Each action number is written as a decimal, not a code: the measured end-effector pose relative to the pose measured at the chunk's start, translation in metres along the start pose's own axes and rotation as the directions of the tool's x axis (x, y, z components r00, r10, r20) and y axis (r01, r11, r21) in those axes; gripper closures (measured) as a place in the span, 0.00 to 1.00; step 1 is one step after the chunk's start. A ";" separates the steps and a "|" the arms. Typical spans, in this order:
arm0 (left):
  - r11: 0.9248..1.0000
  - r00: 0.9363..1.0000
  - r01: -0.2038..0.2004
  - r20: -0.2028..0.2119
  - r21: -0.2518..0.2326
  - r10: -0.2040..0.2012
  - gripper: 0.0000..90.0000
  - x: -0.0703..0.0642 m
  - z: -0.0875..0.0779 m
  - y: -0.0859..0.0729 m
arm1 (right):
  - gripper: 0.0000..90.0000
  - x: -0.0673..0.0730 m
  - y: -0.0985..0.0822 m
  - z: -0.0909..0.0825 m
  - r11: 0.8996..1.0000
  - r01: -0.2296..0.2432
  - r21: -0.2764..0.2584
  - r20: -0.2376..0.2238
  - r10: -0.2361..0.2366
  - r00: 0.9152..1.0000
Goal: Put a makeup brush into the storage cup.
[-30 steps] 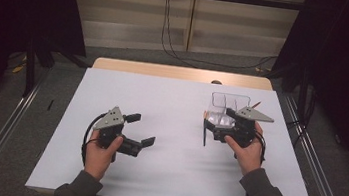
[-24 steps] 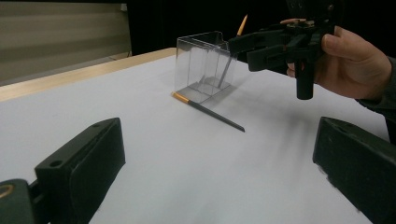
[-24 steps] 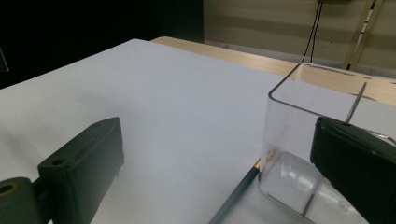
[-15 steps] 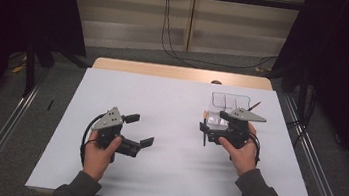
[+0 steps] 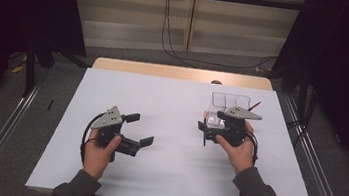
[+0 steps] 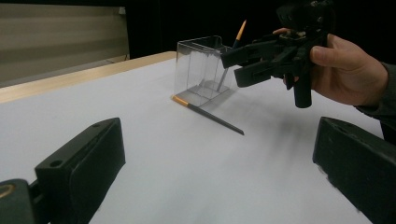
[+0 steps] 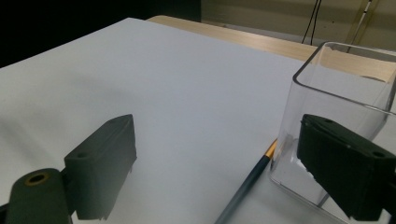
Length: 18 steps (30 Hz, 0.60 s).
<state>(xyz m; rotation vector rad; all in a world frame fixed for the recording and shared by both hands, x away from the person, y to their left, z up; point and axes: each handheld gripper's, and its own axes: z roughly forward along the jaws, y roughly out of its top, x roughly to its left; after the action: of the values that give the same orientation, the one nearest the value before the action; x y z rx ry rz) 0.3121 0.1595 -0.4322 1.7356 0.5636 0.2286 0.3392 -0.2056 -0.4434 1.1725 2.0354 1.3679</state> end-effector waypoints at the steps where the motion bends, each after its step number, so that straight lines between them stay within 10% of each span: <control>1: 1.000 1.000 -0.006 0.006 0.008 0.006 0.02 0.001 0.000 0.000 | 0.14 0.000 0.000 0.001 1.000 0.002 0.006 0.003 -0.002 1.000; 18: 1.000 1.000 -0.007 -0.006 0.005 0.007 0.02 -0.001 -0.003 0.000 | 0.16 -0.004 0.003 0.004 0.995 -0.006 0.104 0.002 0.006 1.000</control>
<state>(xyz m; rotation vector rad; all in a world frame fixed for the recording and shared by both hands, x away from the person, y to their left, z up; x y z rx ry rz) 0.3099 0.1611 -0.4312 1.7419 0.5634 0.2378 0.3456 -0.2060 -0.4431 1.2230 2.1261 1.2772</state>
